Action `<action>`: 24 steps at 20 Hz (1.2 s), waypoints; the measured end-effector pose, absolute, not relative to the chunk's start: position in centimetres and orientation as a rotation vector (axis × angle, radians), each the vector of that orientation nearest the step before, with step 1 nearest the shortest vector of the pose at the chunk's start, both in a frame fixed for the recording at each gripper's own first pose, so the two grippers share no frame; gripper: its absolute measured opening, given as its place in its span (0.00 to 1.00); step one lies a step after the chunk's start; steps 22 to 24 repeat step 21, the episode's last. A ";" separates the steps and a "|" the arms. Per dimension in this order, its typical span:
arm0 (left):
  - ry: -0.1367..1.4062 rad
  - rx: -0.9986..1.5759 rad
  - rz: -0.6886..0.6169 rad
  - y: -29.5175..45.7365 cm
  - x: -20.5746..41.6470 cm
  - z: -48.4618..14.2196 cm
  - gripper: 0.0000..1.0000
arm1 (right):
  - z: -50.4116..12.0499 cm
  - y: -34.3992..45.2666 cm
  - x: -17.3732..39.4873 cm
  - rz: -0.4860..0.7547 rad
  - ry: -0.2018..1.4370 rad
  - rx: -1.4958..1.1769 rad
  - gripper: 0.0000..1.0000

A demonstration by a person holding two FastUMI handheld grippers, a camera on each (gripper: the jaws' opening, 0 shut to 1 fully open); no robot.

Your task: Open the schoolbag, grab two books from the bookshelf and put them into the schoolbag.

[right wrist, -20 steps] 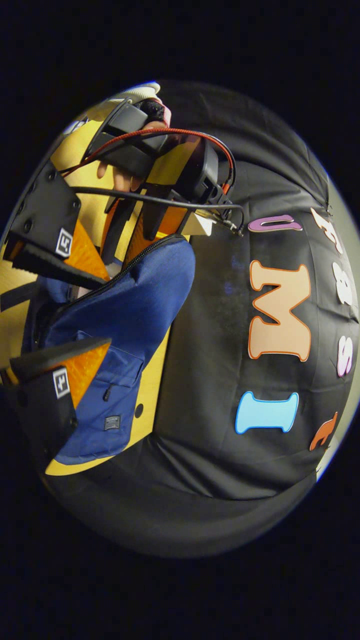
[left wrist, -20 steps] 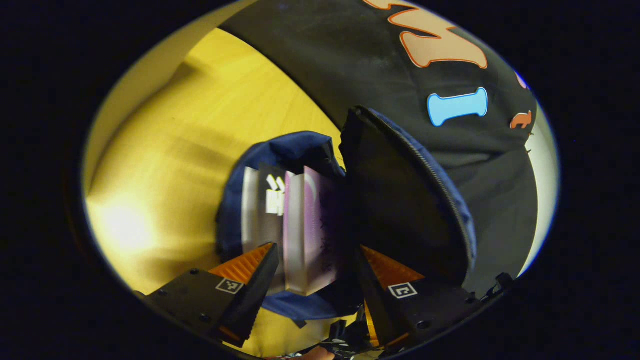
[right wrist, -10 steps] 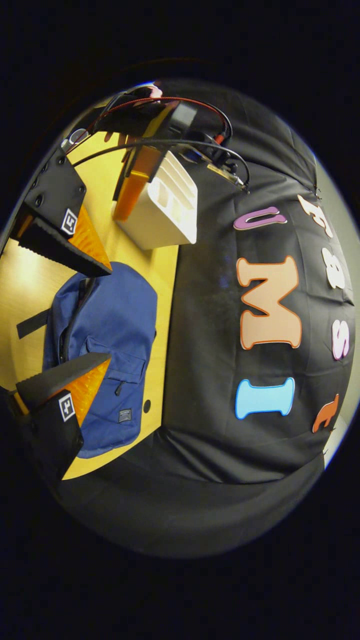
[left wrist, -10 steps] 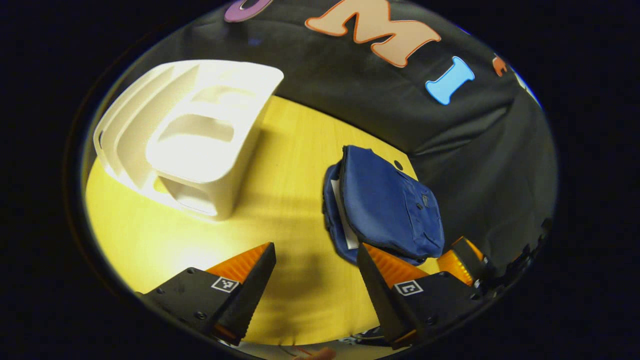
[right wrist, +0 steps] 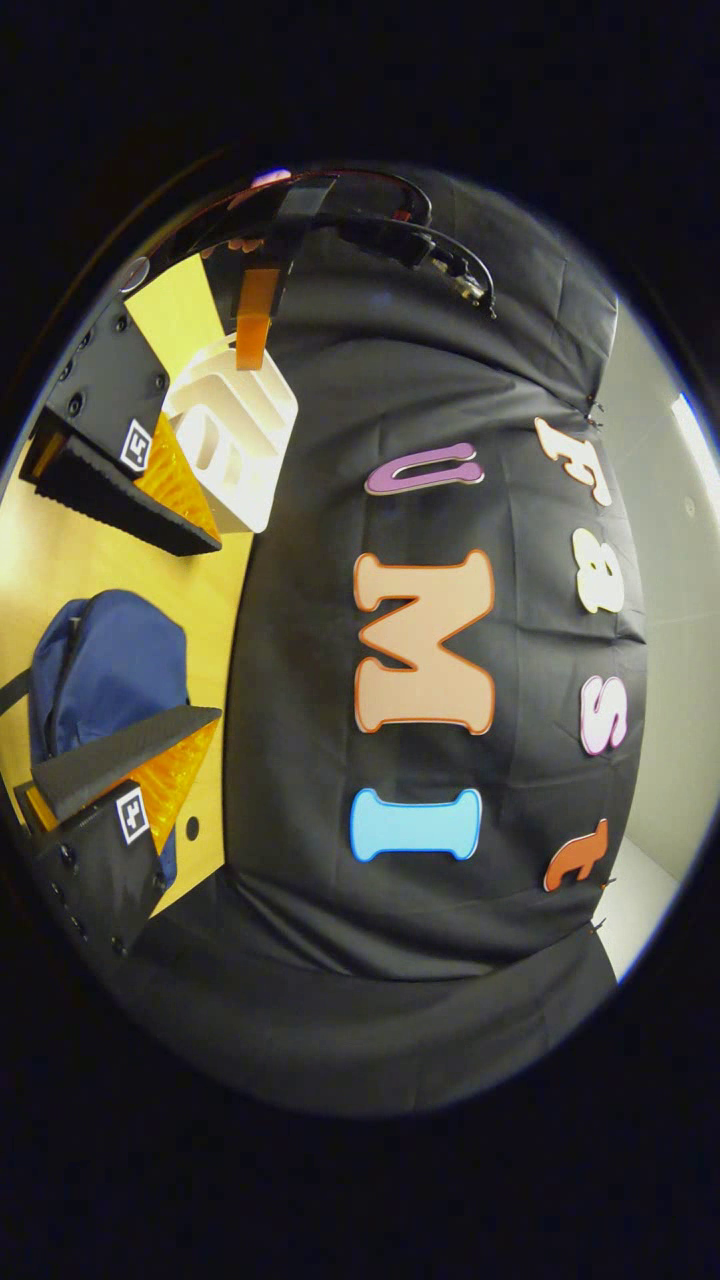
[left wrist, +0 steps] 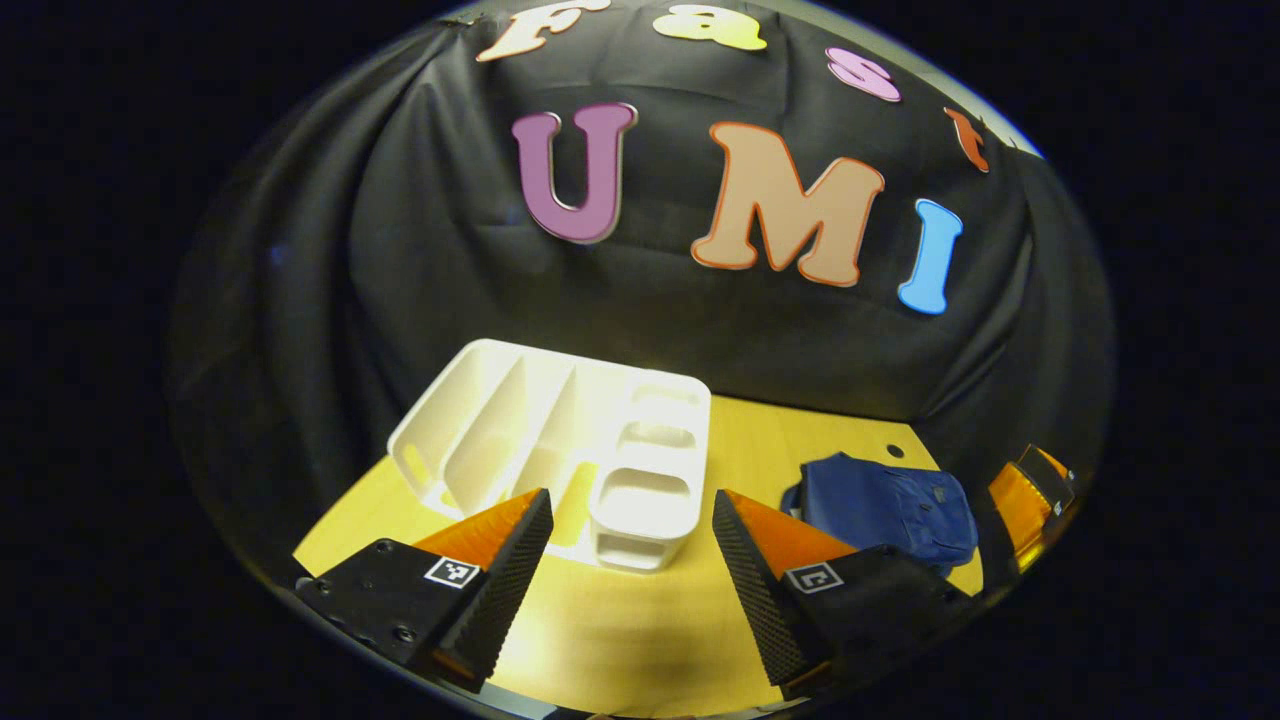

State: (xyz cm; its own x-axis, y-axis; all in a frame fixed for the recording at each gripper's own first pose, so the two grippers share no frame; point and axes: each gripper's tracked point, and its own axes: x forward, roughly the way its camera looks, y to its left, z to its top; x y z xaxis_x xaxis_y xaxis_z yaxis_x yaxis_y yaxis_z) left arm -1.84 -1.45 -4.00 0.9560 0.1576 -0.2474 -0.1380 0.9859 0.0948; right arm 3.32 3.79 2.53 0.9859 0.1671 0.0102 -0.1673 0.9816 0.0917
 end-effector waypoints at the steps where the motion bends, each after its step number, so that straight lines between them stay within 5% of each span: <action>1: 0.236 0.090 0.167 -0.8 -1.9 -3.4 0.94 | 2.9 4.3 3.5 0.172 -0.016 0.096 0.93; 24: 0.138 0.139 0.135 4.0 -2.7 0.1 0.94 | 6.3 11.3 1.9 0.146 -0.105 0.171 0.91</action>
